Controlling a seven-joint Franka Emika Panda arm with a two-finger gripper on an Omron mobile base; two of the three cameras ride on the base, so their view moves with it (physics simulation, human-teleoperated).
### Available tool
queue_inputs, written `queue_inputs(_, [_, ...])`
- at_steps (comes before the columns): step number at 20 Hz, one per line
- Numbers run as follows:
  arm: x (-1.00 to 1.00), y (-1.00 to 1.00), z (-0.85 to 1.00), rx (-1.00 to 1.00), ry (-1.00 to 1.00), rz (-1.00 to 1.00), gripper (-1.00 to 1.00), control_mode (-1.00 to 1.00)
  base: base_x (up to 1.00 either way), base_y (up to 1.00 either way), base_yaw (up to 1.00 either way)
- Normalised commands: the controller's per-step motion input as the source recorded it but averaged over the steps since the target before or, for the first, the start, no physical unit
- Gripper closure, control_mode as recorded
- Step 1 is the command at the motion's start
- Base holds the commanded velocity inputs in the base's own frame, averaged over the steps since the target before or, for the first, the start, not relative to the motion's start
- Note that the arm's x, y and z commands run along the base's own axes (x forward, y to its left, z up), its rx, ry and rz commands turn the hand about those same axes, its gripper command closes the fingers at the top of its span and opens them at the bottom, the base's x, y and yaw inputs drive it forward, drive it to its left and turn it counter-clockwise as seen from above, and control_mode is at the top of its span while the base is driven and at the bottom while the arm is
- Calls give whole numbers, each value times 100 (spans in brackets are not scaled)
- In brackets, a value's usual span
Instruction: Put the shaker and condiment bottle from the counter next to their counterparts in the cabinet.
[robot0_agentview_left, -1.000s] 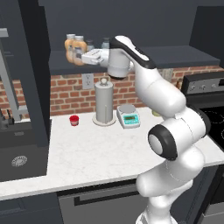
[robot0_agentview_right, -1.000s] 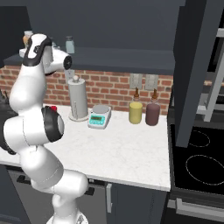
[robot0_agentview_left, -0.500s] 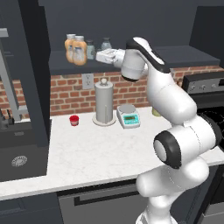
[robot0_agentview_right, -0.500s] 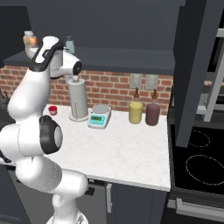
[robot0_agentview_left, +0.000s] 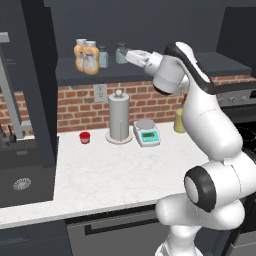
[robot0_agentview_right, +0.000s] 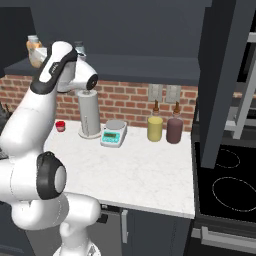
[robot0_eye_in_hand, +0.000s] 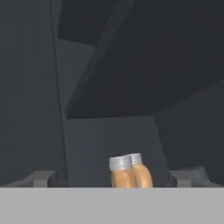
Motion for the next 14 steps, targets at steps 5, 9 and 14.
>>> queue_inputs(5, [-66, 0, 50, 3, 0, 0, -100, -100, 0, 0, 0])
queue_inputs(9, [-65, -7, 3, 0, 6, -2, -100, -100, 0, 0, 0])
queue_inputs(14, [-89, -42, -16, 0, 2, -9, -100, -100, 0, 0, 0])
